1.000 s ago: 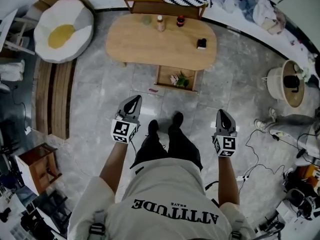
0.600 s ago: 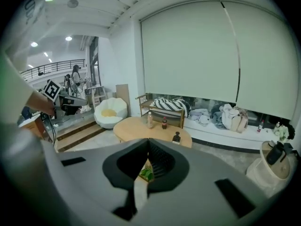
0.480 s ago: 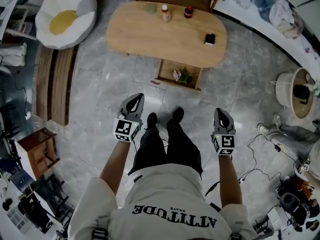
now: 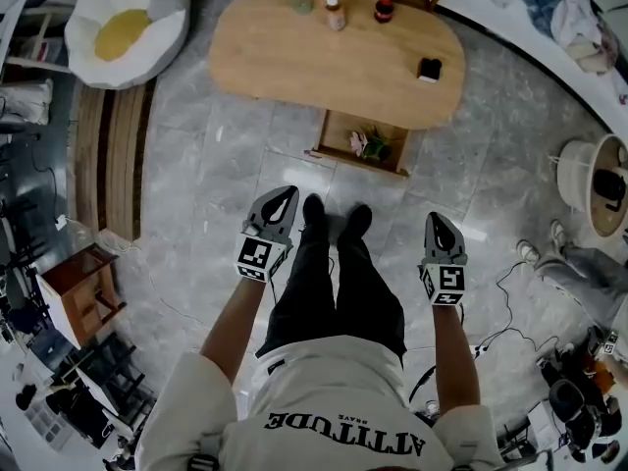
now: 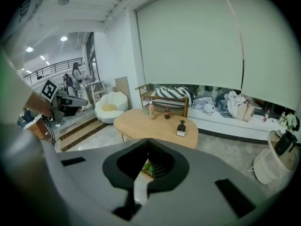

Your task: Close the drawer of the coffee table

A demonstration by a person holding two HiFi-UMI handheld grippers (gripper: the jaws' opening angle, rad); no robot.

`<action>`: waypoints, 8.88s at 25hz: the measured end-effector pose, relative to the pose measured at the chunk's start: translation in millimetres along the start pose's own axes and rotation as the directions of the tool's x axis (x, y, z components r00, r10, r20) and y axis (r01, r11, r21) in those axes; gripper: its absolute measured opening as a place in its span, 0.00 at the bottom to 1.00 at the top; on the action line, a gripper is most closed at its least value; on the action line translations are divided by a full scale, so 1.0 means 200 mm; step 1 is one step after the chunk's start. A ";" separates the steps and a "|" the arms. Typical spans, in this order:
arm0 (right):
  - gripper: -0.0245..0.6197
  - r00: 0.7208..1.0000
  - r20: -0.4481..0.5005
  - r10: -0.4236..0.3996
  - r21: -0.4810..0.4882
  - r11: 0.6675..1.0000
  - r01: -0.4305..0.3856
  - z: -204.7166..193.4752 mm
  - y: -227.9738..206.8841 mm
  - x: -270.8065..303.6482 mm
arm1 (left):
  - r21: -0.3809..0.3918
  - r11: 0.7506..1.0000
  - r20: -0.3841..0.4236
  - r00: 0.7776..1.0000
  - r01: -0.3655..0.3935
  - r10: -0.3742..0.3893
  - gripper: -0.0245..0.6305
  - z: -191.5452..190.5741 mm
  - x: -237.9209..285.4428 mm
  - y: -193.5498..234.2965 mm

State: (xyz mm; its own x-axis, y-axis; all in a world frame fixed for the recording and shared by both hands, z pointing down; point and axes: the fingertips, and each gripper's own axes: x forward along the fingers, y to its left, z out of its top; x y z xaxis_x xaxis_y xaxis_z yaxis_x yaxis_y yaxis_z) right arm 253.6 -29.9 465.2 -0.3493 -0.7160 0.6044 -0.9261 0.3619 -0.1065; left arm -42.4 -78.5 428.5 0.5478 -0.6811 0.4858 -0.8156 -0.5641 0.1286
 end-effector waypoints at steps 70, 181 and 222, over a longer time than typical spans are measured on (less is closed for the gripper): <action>0.23 0.948 -0.263 -0.179 0.328 0.908 0.262 -1.70 -0.10 1.52 | -0.208 0.971 -0.305 0.951 -0.121 0.053 0.21 -2.03 1.30 0.39; 0.24 0.949 0.068 -0.308 -0.065 0.948 0.312 -1.03 -0.41 1.82 | 0.018 0.990 0.024 0.990 -0.141 0.140 0.18 -1.34 1.60 0.70; 0.07 0.949 0.284 -0.133 0.088 0.990 0.112 0.75 0.24 -0.27 | -0.014 0.997 0.115 0.990 -0.080 0.081 0.07 0.57 -0.24 0.22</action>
State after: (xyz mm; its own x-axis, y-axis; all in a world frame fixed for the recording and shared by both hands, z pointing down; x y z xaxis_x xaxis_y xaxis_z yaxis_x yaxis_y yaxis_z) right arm 206.1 -64.5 309.1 -0.2491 -0.8976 0.3635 -0.9684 0.2253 -0.1074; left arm -83.1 -122.6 312.4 0.4976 -0.7737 0.3923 -0.8593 -0.5014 0.1011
